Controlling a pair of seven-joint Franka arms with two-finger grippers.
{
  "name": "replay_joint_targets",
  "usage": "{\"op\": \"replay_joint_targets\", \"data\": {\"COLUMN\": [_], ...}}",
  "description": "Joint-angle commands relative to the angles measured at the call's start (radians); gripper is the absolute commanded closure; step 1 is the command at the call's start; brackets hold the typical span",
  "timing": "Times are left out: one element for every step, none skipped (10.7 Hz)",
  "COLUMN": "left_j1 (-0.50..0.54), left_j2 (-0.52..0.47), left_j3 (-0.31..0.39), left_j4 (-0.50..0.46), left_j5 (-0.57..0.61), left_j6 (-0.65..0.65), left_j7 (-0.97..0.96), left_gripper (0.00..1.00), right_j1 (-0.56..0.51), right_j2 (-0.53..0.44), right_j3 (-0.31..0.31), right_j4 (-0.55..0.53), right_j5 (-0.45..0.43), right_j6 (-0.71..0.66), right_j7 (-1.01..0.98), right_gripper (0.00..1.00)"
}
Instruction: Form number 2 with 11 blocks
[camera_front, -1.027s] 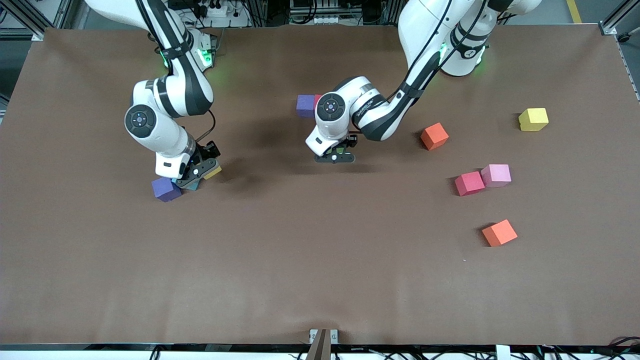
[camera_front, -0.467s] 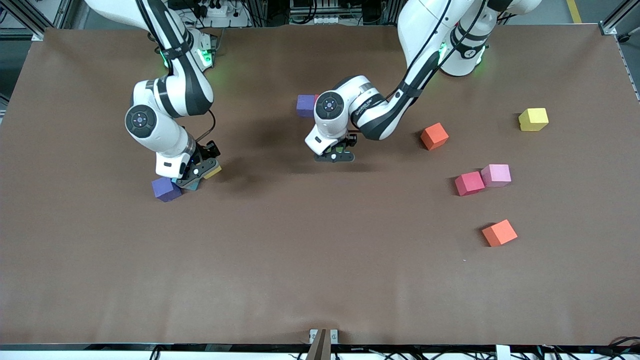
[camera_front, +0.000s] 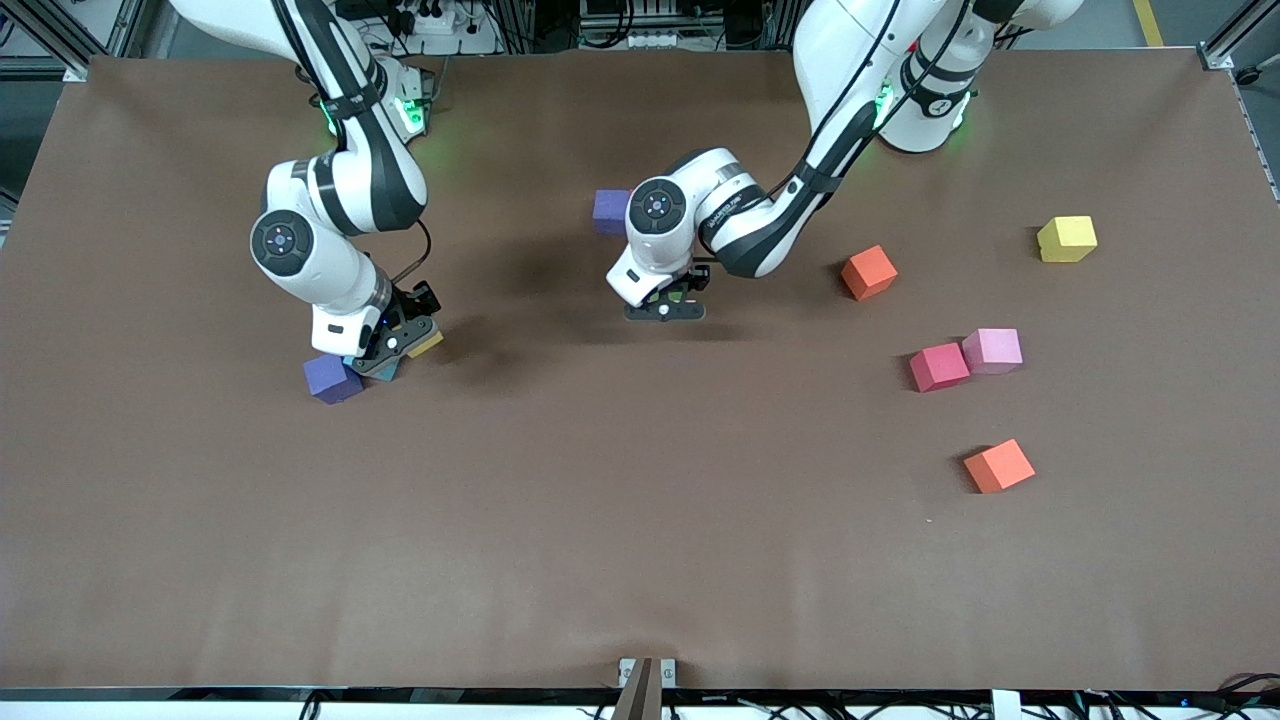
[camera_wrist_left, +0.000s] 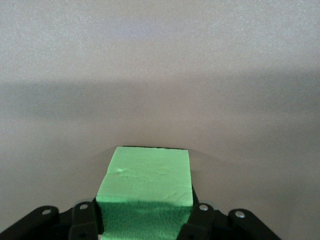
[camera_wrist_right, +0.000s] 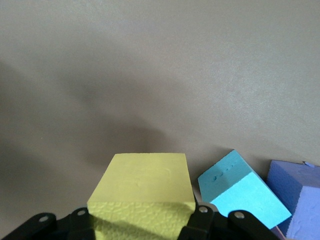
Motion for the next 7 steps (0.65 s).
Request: {"op": "replay_joint_targets", "data": {"left_j1": [0.007, 0.007, 0.008, 0.013, 0.015, 0.016, 0.016], "left_j2": [-0.007, -0.005, -0.005, -0.005, -0.004, -0.003, -0.003], "left_j3": [-0.010, -0.010, -0.010, -0.010, -0.010, -0.010, -0.010], "left_j4": [-0.020, -0.020, -0.020, -0.021, -0.021, -0.021, -0.020], "left_j5": [0.031, 0.031, 0.031, 0.031, 0.031, 0.031, 0.031], "left_j6": [0.016, 0.016, 0.016, 0.016, 0.016, 0.016, 0.016], "left_j7": [-0.036, -0.036, -0.036, -0.039, -0.039, -0.037, -0.037], "left_gripper": [0.61, 0.54, 0.31, 0.04, 0.00, 0.00, 0.00], "right_j1": [0.002, 0.002, 0.002, 0.002, 0.003, 0.012, 0.032], "right_j2": [-0.005, -0.005, -0.004, 0.001, 0.001, 0.001, 0.001], "right_j3": [-0.002, -0.002, -0.002, -0.002, -0.002, -0.002, 0.001], "right_j4": [-0.010, -0.013, -0.013, -0.013, -0.012, -0.010, -0.009], "right_j5": [-0.005, -0.004, -0.004, -0.004, -0.004, -0.002, -0.002], "right_j6": [-0.001, 0.001, -0.001, -0.001, -0.001, -0.001, 0.001], "right_j7": [0.002, 0.002, 0.002, 0.002, 0.004, 0.023, 0.068], "right_gripper": [0.73, 0.72, 0.72, 0.72, 0.72, 0.72, 0.72]}}
